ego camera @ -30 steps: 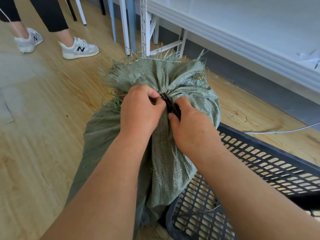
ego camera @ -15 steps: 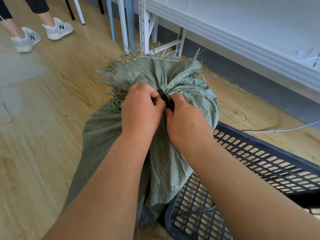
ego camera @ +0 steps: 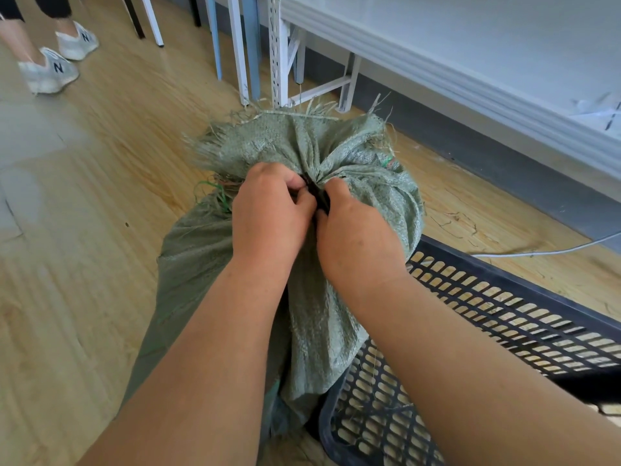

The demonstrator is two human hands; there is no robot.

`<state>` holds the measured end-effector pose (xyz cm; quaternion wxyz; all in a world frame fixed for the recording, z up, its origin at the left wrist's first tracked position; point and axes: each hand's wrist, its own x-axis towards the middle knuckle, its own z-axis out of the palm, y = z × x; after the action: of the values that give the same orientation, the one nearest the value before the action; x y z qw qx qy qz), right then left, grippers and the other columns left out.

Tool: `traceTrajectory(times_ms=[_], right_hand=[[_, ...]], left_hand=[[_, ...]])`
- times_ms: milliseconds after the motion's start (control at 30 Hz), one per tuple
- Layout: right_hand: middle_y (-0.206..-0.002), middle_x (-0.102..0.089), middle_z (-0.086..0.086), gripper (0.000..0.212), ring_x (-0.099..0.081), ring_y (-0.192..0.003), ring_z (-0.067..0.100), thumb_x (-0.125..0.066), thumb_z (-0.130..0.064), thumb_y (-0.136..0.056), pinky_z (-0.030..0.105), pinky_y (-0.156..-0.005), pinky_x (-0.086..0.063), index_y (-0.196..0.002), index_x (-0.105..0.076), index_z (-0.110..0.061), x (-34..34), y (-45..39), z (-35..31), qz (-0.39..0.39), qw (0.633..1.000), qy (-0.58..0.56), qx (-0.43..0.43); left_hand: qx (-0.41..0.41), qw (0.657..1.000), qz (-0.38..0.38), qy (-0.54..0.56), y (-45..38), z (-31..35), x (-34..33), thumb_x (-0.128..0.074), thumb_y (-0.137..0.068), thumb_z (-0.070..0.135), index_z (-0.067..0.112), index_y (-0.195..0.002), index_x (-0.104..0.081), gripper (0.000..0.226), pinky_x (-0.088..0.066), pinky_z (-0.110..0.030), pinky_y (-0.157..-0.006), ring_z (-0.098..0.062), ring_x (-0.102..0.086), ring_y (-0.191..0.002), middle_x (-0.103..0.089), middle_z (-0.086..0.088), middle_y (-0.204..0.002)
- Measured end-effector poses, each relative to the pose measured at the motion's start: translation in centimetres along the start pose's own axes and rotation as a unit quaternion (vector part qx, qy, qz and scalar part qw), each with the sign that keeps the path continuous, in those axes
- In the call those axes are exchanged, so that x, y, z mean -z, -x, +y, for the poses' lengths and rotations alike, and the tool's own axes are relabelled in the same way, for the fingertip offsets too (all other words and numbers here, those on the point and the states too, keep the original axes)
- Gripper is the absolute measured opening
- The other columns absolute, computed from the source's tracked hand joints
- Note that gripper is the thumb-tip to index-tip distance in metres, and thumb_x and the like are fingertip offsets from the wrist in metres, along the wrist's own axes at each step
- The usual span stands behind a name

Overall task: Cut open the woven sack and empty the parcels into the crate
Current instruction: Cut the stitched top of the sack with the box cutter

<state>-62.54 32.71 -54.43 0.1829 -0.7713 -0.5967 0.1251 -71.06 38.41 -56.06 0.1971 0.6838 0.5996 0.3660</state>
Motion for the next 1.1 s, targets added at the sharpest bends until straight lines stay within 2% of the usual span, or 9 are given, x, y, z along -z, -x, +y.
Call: traceTrajectory(times_ms=[133,233,367,533,700,800,900,1000,1100], right_hand=[[-0.065,-0.043,-0.005,0.013,-0.049,-0.062,0.024,-0.041,-0.02,-0.099,0.033,-0.055,-0.042,-0.109,-0.035,-0.025,-0.2,0.7,0.2,0.002,1.0,0.014,0.006],[-0.069,-0.05,-0.003,0.012,-0.053,-0.065,0.025,-0.041,-0.019,-0.098,0.034,-0.055,-0.043,-0.103,-0.033,-0.025,-0.2,0.9,0.2,0.006,1.0,0.015,-0.003],[-0.066,-0.043,-0.004,0.014,-0.048,-0.062,0.024,-0.041,-0.016,-0.098,0.031,-0.051,-0.036,-0.109,-0.035,-0.023,-0.2,-0.1,0.0,-0.003,1.0,0.013,-0.011],[-0.076,-0.052,-0.001,0.018,-0.054,-0.07,0.027,-0.038,-0.027,-0.101,0.038,-0.06,-0.049,-0.119,-0.037,-0.023,0.4,0.1,0.0,-0.01,1.0,-0.007,0.01],[-0.068,-0.047,-0.003,0.011,-0.052,-0.066,0.027,-0.039,-0.02,-0.099,0.033,-0.052,-0.039,-0.103,-0.03,-0.024,-0.7,0.5,0.4,0.015,1.0,0.022,-0.011],[-0.066,-0.044,-0.004,0.017,-0.051,-0.068,0.026,-0.041,-0.018,-0.098,0.03,-0.048,-0.034,-0.114,-0.036,-0.023,-0.8,-0.6,0.4,0.002,1.0,0.019,-0.021],[-0.076,-0.052,0.0,0.021,-0.058,-0.077,0.03,-0.041,-0.028,-0.1,0.036,-0.059,-0.046,-0.12,-0.039,-0.023,-0.6,-0.9,0.4,0.0,0.999,-0.037,-0.008],[-0.082,-0.055,-0.001,0.027,-0.06,-0.081,0.029,-0.044,-0.038,-0.098,0.039,-0.067,-0.05,-0.121,-0.041,-0.023,-0.5,-0.1,0.6,0.032,0.993,-0.111,0.006],[-0.078,-0.053,-0.012,0.039,-0.057,-0.074,0.015,-0.058,-0.05,-0.088,0.031,-0.059,-0.045,-0.11,-0.046,-0.02,0.2,-0.3,0.6,0.066,0.98,-0.185,-0.002]], left_hand=[[-0.002,1.0,0.009,0.0,0.0,-0.1,0.2,-0.065,-0.082,0.02,0.017,-0.087,-0.067,0.006,-0.051,-0.035,-0.078,-0.021,-0.062,-0.083,-0.061,0.0,-0.1],[0.0,1.0,0.007,-0.001,0.1,0.0,0.0,-0.065,-0.082,0.02,0.017,-0.087,-0.066,0.006,-0.051,-0.035,-0.079,-0.022,-0.062,-0.083,-0.061,-0.001,-0.101],[0.002,1.0,-0.002,0.003,0.1,0.1,-0.2,-0.065,-0.082,0.022,0.02,-0.085,-0.065,0.004,-0.051,-0.036,-0.081,-0.022,-0.063,-0.083,-0.062,-0.001,-0.1],[-0.015,0.999,0.003,0.032,-0.3,-0.6,0.3,-0.065,-0.085,0.018,0.02,-0.087,-0.068,0.003,-0.052,-0.038,-0.082,-0.021,-0.063,-0.085,-0.061,0.002,-0.097],[-0.008,1.0,0.0,0.014,-0.1,-0.3,0.0,-0.064,-0.085,0.019,0.021,-0.087,-0.068,0.006,-0.048,-0.03,-0.079,-0.019,-0.062,-0.084,-0.058,0.005,-0.095],[-0.019,1.0,-0.002,0.008,0.0,0.0,0.0,-0.063,-0.086,0.018,0.022,-0.085,-0.067,0.006,-0.047,-0.028,-0.078,-0.015,-0.06,-0.081,-0.059,0.006,-0.097],[0.001,0.999,0.013,0.039,-0.5,-0.7,0.1,-0.064,-0.087,0.019,0.024,-0.087,-0.066,0.005,-0.051,-0.03,-0.079,-0.016,-0.063,-0.084,-0.066,0.003,-0.098],[0.049,0.995,0.0,0.087,-0.9,-1.4,0.4,-0.065,-0.088,0.02,0.028,-0.083,-0.062,0.01,-0.049,-0.028,-0.074,-0.013,-0.061,-0.078,-0.066,0.005,-0.089],[0.059,0.991,0.0,0.123,-0.9,-1.2,0.5,-0.066,-0.087,0.018,0.032,-0.079,-0.062,0.016,-0.05,-0.029,-0.072,-0.012,-0.062,-0.077,-0.066,0.007,-0.087]])
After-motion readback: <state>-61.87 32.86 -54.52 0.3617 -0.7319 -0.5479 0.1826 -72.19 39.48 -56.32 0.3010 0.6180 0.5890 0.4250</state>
